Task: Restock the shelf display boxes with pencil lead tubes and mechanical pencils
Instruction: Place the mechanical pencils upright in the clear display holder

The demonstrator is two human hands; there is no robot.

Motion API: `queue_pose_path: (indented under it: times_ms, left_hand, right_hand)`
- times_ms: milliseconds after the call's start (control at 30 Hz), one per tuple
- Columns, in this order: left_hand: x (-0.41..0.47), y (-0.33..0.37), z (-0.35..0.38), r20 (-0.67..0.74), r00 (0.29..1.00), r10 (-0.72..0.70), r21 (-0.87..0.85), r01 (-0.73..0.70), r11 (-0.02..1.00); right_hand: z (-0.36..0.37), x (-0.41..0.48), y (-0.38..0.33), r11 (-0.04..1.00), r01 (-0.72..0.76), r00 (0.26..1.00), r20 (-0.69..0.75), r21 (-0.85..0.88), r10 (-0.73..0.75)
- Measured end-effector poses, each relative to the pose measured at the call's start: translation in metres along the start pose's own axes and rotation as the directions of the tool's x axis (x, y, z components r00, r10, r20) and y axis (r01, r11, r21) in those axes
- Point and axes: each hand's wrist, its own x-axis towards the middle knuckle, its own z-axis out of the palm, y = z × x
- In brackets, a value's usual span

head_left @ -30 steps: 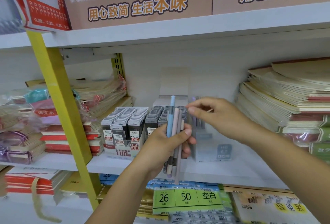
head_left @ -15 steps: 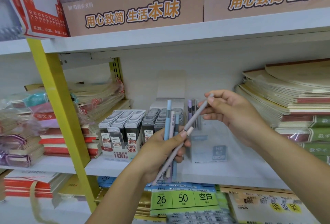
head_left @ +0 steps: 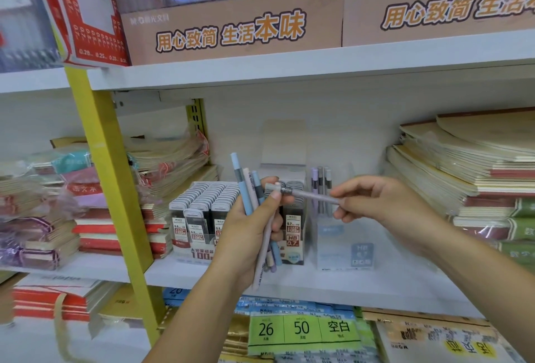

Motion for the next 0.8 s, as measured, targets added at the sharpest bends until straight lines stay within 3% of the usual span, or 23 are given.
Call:
queue_pose_path:
  times_ms: [367,467,800]
  left_hand:
    - [0.012,0.006,0.011,-0.058,0.998,-0.014,0.160,0.023,0.987]
    - [0.013,0.010,0.009,-0.059,0.998,-0.001,0.191,0.012,0.981]
    - [0.006,0.011,-0.010,-0.115,0.993,0.005,0.170,0.015,0.985]
  right_hand:
    - [0.022,0.017,-0.007,0.981,0.119,0.969,0.232,-0.151,-0.082]
    - [0.015,0.027,-0.007,0.981,0.161,0.969,0.204,-0.112,-0.136]
    - [-0.001,0.056,0.011,0.916,0.245,0.968,0.034,-0.316,-0.247]
